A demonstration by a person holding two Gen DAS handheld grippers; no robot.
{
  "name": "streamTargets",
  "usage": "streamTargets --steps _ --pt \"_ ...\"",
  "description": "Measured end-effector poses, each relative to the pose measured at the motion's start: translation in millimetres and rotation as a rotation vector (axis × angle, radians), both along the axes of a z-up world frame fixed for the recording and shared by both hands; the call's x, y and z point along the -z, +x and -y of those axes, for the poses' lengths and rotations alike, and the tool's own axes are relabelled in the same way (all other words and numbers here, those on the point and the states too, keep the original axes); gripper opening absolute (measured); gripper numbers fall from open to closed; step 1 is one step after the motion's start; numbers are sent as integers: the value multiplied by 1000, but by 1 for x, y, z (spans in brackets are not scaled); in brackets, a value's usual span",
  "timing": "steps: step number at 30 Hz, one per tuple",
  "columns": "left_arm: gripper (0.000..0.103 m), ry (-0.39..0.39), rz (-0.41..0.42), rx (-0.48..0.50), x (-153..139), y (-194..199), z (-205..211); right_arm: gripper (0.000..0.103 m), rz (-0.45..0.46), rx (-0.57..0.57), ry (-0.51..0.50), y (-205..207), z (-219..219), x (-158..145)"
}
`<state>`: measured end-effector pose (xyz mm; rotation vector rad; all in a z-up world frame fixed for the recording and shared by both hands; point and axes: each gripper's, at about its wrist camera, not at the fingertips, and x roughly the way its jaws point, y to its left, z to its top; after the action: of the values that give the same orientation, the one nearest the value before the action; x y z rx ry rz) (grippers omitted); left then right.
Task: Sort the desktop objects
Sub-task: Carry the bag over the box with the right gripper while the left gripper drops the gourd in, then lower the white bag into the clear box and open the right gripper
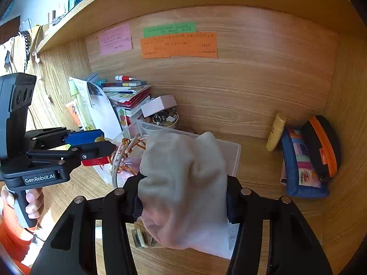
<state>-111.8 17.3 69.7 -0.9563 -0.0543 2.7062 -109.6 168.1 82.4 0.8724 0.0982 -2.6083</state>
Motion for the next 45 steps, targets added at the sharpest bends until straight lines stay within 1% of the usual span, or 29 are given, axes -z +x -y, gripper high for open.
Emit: streamTargets --steps 9,16,20,23,26,33,38,40,42,45 --pt "39 20 14 -18 -1 -38 7 50 28 -18 -21 -41 8 1" --pt "39 20 57 -28 11 -66 6 50 70 -20 -47 -69 10 14" --pt "39 6 85 -32 22 -78 3 50 94 -19 -55 -82 9 25" --pt "39 -8 100 -37 29 -83 0 50 119 -18 -60 -90 7 35" --pt "39 -8 122 -28 37 -84 -2 50 123 -12 -47 -93 7 44" --pt "39 -31 128 6 48 -85 -13 50 98 -2 -18 -94 8 52" --pt "39 -58 139 -1 56 -87 -16 52 107 -11 0 -98 11 58" --pt "41 -55 150 -4 59 -89 -16 53 123 -16 -7 -100 10 60" --pt "50 -52 161 -17 61 -91 -13 53 132 -19 -13 -102 8 62" --pt "54 -29 180 -21 64 -93 -8 54 145 -20 -20 -105 6 64"
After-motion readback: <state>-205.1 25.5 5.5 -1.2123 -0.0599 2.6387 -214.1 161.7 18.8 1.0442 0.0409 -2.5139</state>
